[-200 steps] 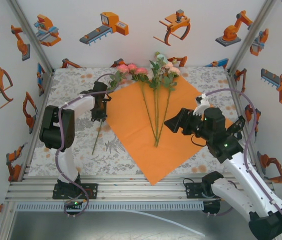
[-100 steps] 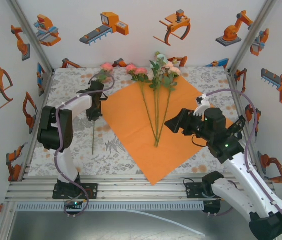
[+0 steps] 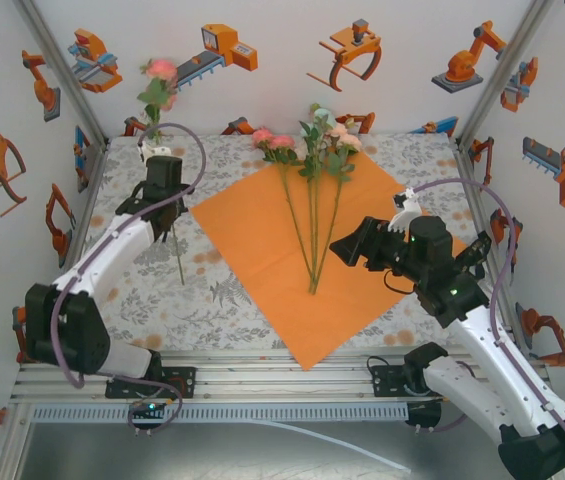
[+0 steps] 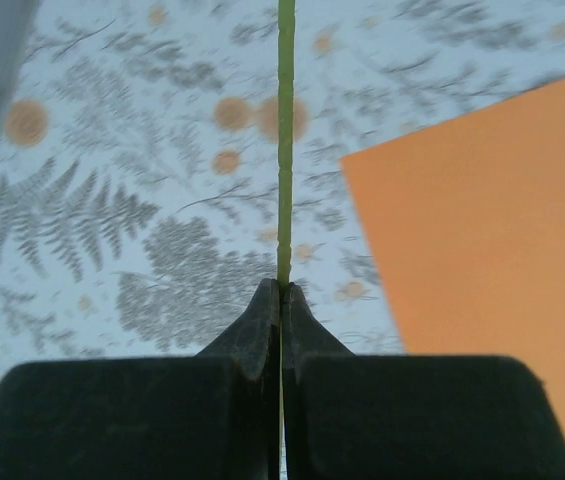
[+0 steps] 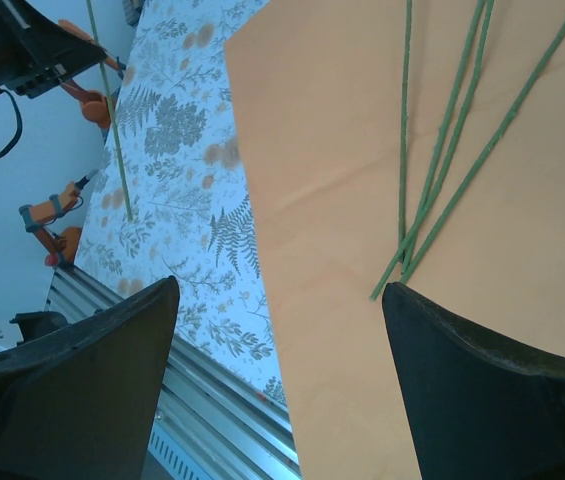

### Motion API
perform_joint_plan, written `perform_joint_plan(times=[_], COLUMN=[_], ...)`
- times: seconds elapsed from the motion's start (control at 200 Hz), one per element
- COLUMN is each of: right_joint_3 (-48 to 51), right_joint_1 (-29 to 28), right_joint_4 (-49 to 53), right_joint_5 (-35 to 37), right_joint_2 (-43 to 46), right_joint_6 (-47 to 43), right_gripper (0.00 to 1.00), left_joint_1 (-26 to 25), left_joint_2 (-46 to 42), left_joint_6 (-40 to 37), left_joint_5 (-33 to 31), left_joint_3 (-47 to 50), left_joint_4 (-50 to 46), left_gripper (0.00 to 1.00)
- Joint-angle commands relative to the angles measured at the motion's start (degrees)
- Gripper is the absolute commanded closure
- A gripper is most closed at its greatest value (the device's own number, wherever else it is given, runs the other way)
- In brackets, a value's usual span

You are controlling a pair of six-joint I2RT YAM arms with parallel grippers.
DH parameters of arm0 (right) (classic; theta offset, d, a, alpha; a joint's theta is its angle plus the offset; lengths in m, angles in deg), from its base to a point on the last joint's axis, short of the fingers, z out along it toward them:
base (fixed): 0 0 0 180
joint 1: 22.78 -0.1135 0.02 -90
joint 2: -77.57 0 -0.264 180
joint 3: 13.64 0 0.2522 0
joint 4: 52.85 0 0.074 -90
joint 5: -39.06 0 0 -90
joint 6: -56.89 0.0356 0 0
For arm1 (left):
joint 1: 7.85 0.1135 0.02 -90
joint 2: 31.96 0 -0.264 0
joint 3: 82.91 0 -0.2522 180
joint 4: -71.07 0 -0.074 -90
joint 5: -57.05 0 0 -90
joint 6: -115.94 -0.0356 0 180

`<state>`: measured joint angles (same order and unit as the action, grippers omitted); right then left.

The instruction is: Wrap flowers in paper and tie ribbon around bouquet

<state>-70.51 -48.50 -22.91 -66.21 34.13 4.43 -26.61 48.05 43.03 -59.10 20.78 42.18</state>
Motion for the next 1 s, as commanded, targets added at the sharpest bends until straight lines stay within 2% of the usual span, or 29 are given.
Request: perform_joint_plan(times=[0.0, 0.095, 0.195, 0.375, 0.561, 0.836, 0.991], right_joint_3=[0.13, 0.39, 0.46, 0.66, 0.75, 0.92, 0.82], right_joint_1=[-0.46, -0.39, -0.39, -0.39, -0.43, -0.42, -0.46], right_joint_4=[-0.71, -1.30, -1.42, -0.86, 0.37, 3.47, 4.50], right_joint_5=[0.94, 0.85, 0.77, 1.02, 1.97, 3.83, 4.16], right_joint_2=[0.40, 0.36, 0.46, 1.58, 3.17, 6.31, 7.22], right_joint_6=[0.62, 1.04, 1.22, 1.48, 1.48, 0.96, 1.04], right_gripper=[0.26, 0.26, 0.25, 0.26, 0.26, 0.26, 0.26], left_joint_1=[-1.40, -4.05, -7.51, -13.03, -18.42, -26.43, -30.15], left_joint_2=[-4.27, -5.13, -3.14, 5.74, 16.71, 30.24, 37.13], left_joint_6=[2.77, 5.19, 9.82, 17.11, 22.91, 20.54, 13.80], left_joint_5=[11.82, 19.79, 25.36, 28.47, 27.90, 29.39, 27.40], left_joint_3=[2.86, 3.61, 2.92, -3.14, -10.99, -24.13, -31.05], left_joint_4=[12.98, 19.46, 26.15, 33.83, 39.05, 36.08, 30.00], left_gripper=[1.00, 1.00, 1.00, 1.00, 1.00, 1.00, 1.00])
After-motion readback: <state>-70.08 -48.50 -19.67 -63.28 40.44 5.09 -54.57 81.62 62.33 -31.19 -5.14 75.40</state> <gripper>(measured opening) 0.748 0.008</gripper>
